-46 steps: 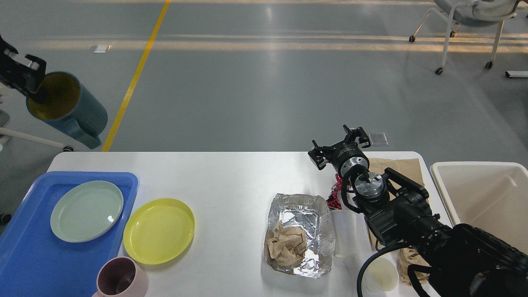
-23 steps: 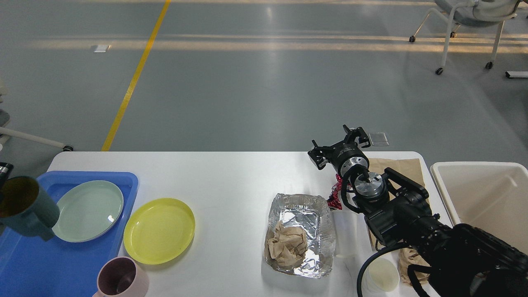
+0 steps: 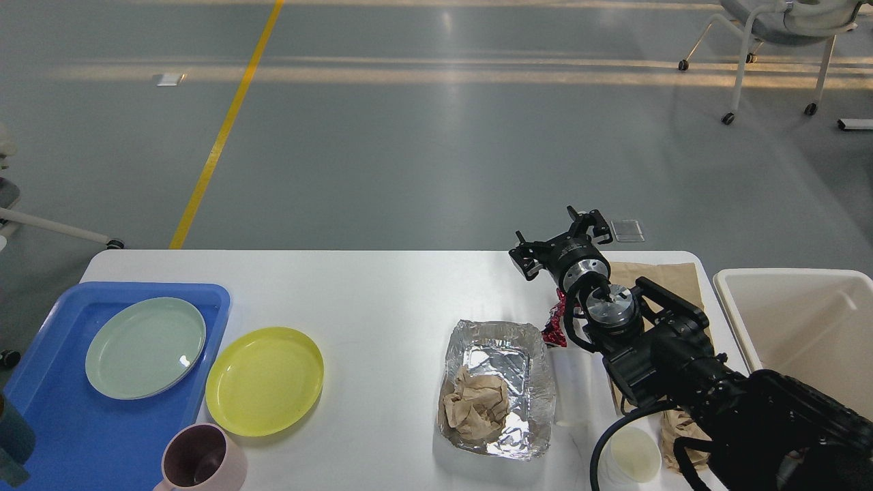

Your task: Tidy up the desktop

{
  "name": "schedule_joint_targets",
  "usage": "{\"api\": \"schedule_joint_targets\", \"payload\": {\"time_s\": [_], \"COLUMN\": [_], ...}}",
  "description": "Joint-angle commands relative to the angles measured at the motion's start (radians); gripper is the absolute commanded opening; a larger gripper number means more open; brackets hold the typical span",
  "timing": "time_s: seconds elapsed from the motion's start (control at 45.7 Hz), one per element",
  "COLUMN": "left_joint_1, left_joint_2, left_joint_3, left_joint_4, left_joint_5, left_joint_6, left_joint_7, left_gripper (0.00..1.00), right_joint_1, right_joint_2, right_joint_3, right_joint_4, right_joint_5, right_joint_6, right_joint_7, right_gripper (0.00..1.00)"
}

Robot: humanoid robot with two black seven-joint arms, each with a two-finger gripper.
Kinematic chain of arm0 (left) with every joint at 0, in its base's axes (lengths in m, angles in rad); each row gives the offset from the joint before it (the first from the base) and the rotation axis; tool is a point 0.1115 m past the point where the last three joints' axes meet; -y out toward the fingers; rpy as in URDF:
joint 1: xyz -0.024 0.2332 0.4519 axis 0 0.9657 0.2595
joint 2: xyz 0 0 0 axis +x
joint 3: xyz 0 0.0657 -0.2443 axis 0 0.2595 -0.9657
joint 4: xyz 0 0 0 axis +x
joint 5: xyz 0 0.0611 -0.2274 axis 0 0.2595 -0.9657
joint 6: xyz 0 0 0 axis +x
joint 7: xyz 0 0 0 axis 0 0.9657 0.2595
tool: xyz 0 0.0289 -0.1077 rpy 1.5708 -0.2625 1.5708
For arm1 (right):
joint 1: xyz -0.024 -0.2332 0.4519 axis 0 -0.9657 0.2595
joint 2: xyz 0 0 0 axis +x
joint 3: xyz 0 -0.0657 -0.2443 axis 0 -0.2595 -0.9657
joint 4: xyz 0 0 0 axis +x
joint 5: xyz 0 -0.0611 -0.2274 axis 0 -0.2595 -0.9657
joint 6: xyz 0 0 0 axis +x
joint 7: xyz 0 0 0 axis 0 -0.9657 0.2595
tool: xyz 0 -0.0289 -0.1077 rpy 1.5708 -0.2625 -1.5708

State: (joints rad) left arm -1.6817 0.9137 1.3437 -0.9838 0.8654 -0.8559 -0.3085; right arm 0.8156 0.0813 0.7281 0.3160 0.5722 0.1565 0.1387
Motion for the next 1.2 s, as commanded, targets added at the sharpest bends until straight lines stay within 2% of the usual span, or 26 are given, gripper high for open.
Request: {"api": "schedule_joint_targets", "payload": {"time_s": [0.0, 0.241, 0.35, 0.481, 0.569, 0.832, 1.182], "left_joint_1": [0.115, 0.24, 0.281, 0.339, 0.369, 0.381, 0.401], "left_joint_2": [0.001, 0.001, 0.002, 0.004, 0.004, 0.005, 0.033], "left_joint_3": [-0.075, -0.109, -0.13, -0.181, -0.218, -0.27, -0.293], "left_joint_4": [0.066, 0.123, 0.123, 0.129, 0.146, 0.146, 0.128], "left_joint_5": [-0.002, 0.003, 0.003, 0.001, 0.001, -0.011, -0.014], "left_joint_6": [0.06, 0.178, 0.23, 0.241, 0.242, 0.236, 0.227], "left_joint_7": [0.005, 0.012, 0.06, 0.123, 0.141, 0.14, 0.137], "left_gripper": [0.0, 0.0, 0.01, 0.01, 0.01, 0.05, 0.27], "right_joint_1": [0.0, 0.0, 0.0, 0.0, 0.0, 0.0, 0.0], "right_joint_2": [0.0, 0.0, 0.0, 0.0, 0.0, 0.0, 0.0], "right_joint_3": [0.0, 0.0, 0.001, 0.001, 0.0, 0.001, 0.001], "right_joint_4": [0.0, 0.0, 0.0, 0.0, 0.0, 0.0, 0.0], "right_joint_5": [0.0, 0.0, 0.0, 0.0, 0.0, 0.0, 0.0], "right_joint_6": [0.0, 0.0, 0.0, 0.0, 0.0, 0.0, 0.0], "right_joint_7": [-0.001, -0.001, -0.001, -0.001, 0.001, 0.001, 0.001], "right_gripper": [1.0, 1.0, 1.0, 1.0, 1.0, 1.0, 1.0]}}
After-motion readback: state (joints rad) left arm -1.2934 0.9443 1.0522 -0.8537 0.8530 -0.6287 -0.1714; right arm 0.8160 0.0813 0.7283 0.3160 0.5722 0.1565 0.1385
